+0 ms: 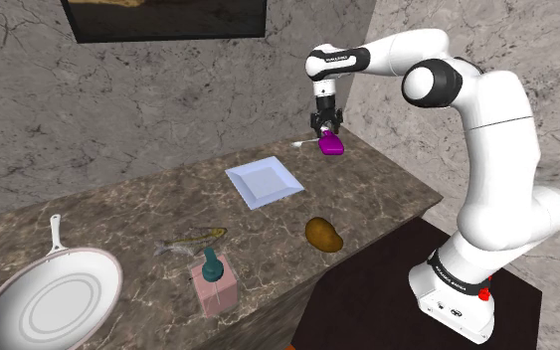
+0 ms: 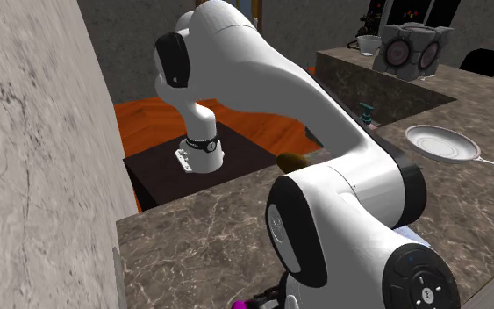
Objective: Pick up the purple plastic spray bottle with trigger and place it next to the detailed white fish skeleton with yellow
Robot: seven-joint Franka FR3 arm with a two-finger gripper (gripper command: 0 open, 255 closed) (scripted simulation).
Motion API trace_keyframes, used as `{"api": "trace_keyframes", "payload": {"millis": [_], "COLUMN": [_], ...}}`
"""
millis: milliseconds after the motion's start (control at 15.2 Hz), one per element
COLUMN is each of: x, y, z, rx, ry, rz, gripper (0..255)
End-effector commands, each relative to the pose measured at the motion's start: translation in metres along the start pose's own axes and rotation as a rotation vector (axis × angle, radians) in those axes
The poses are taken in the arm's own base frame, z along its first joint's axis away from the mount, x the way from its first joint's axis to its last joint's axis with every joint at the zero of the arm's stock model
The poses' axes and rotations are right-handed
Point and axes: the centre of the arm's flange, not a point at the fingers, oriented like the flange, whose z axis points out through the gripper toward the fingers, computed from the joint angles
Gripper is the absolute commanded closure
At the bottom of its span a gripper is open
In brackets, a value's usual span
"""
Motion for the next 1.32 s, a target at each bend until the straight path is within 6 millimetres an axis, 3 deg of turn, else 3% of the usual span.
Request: {"api": "trace_keyframes", "payload": {"millis": [0, 726, 1254], "x": [0.014, 0.067, 0.082], "y": [0.017, 0.127, 0.126], "z": [0.002, -0.004, 0.033], "rx": [0.018, 0.121, 0.122], "ry": [0.054, 0.348, 0.351], "rz": [0.051, 0.334, 0.337], "gripper": [0, 0, 0]}}
